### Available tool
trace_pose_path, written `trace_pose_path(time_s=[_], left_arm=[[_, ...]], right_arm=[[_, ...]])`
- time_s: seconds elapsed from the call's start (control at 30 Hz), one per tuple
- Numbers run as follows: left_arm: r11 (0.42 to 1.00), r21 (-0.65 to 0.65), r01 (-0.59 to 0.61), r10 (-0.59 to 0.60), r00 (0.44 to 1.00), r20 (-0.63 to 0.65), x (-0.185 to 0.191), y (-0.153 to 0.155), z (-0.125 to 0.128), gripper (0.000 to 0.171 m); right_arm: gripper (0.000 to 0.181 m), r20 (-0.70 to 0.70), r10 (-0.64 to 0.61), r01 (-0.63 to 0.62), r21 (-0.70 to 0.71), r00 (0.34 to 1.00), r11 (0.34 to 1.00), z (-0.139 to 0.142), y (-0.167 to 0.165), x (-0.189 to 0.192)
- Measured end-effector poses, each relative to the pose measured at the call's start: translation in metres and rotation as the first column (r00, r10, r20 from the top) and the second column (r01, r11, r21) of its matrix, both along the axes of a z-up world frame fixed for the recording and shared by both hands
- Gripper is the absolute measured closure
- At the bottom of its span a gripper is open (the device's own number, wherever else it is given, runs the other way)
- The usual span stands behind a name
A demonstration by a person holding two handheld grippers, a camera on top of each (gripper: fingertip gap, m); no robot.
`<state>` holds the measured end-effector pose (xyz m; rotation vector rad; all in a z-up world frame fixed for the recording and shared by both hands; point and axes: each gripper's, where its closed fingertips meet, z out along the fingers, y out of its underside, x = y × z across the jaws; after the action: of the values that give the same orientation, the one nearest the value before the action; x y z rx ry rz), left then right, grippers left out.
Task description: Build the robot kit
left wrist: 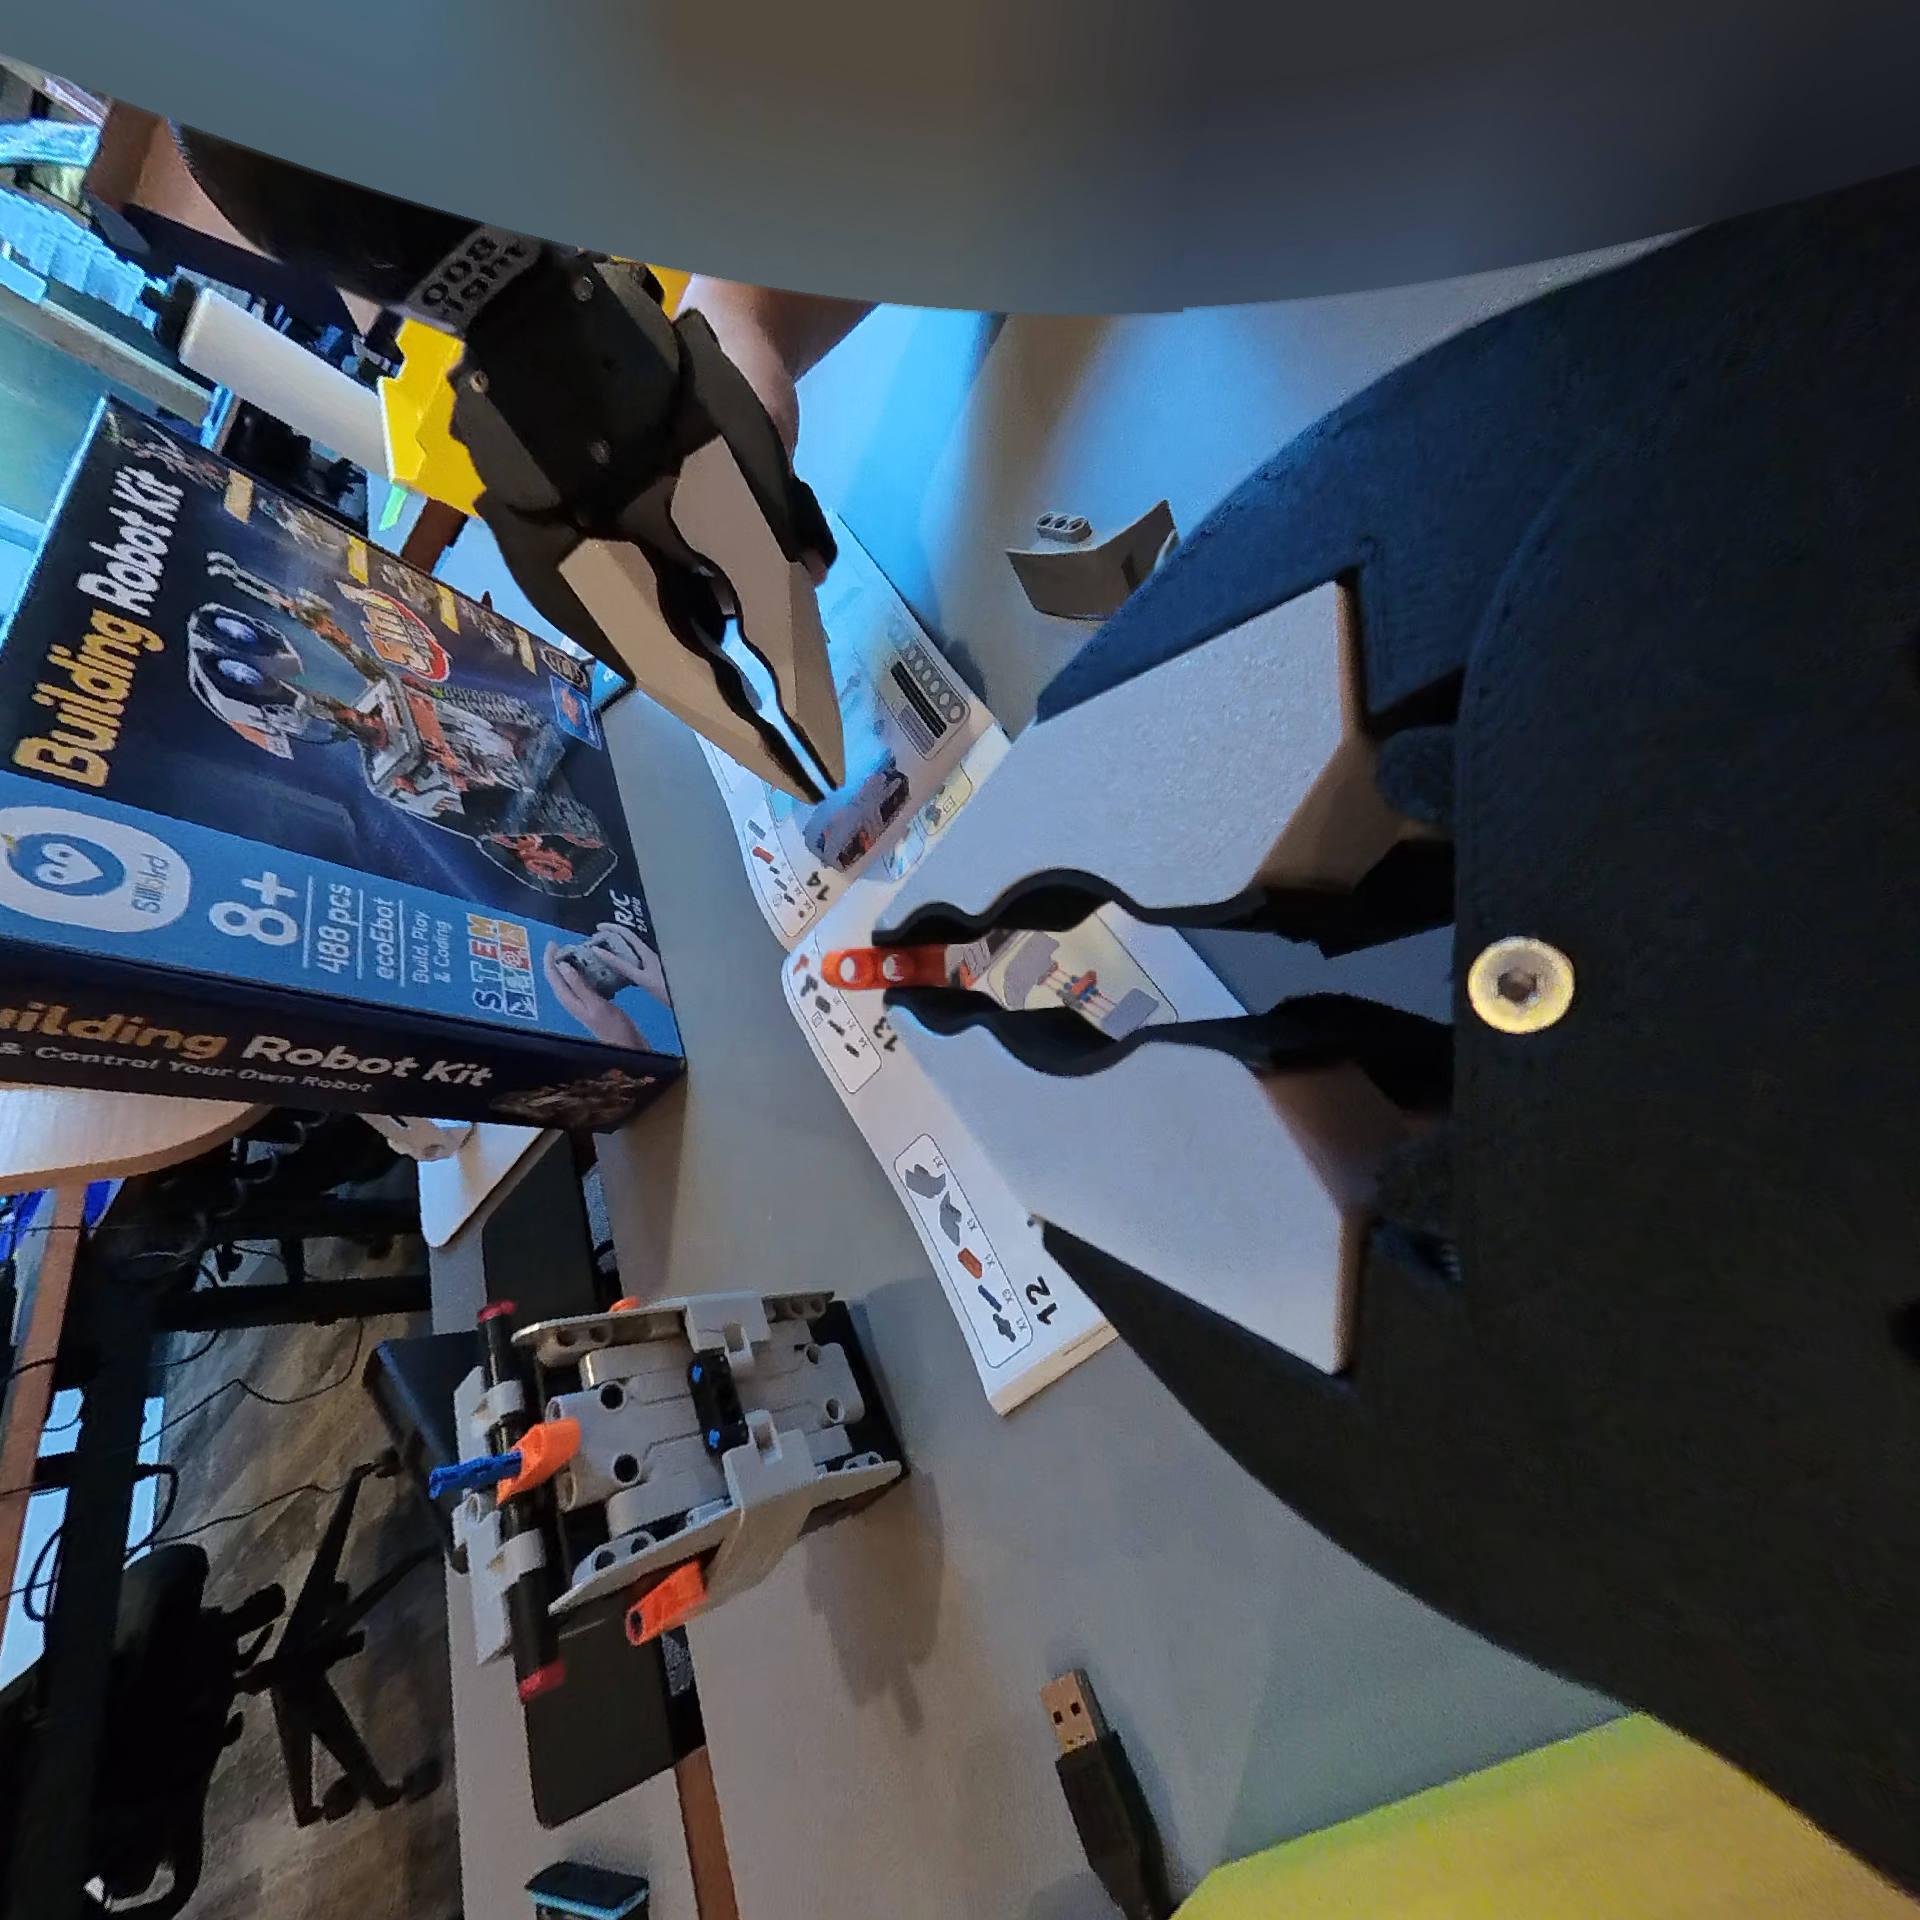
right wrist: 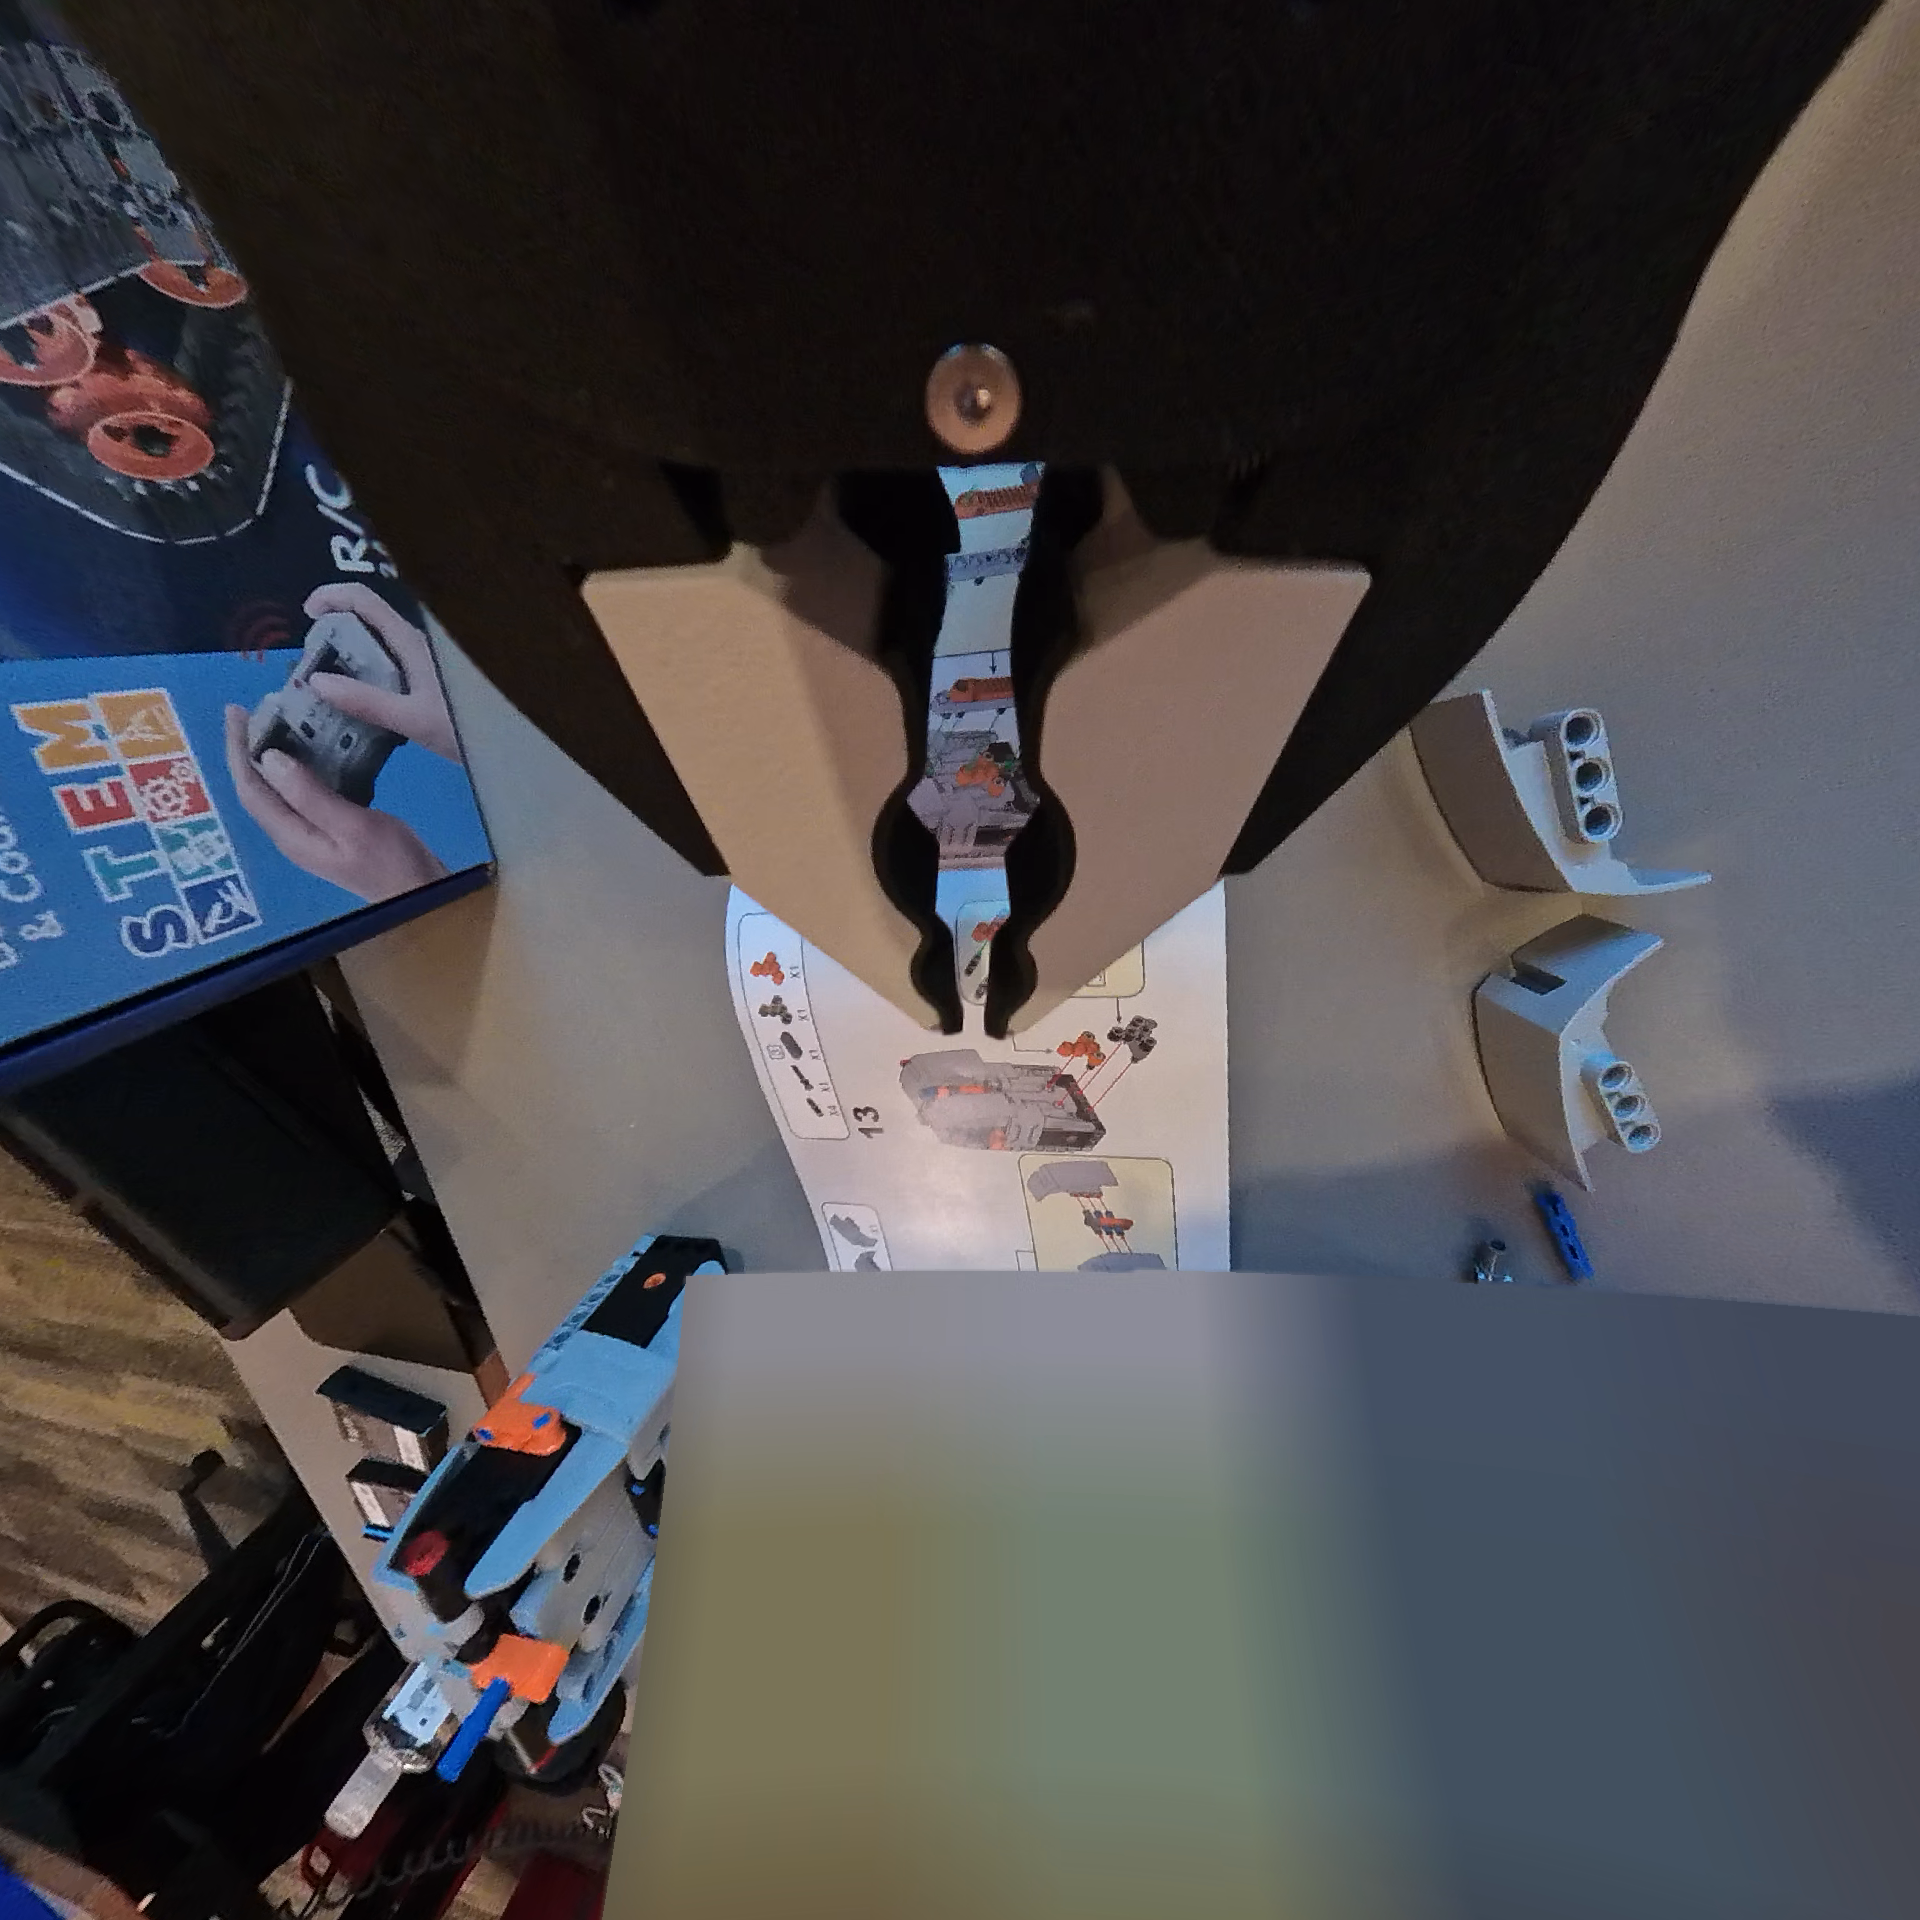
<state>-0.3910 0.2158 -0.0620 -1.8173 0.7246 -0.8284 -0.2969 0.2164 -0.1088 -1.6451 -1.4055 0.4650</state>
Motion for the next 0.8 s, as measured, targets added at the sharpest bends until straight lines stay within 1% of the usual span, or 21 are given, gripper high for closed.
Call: trace_pose_path(time_s=[0.4,0.8], left_arm=[[1.000,0.005,-0.022,0.022,0.999,0.031,-0.0052,0.0012,0.0080,0.167],[1.000,-0.014,-0.019,0.019,0.999,0.039,-0.0048,0.0012,0.0060,0.166]], right_arm=[[0.179,0.015,0.018,-0.018,0.003,1.000,1.000,-0.0024,-0.0024,-0.0015],[0.179,0.017,0.022,-0.022,0.015,1.000,1.000,-0.0030,-0.0017,-0.0019]])
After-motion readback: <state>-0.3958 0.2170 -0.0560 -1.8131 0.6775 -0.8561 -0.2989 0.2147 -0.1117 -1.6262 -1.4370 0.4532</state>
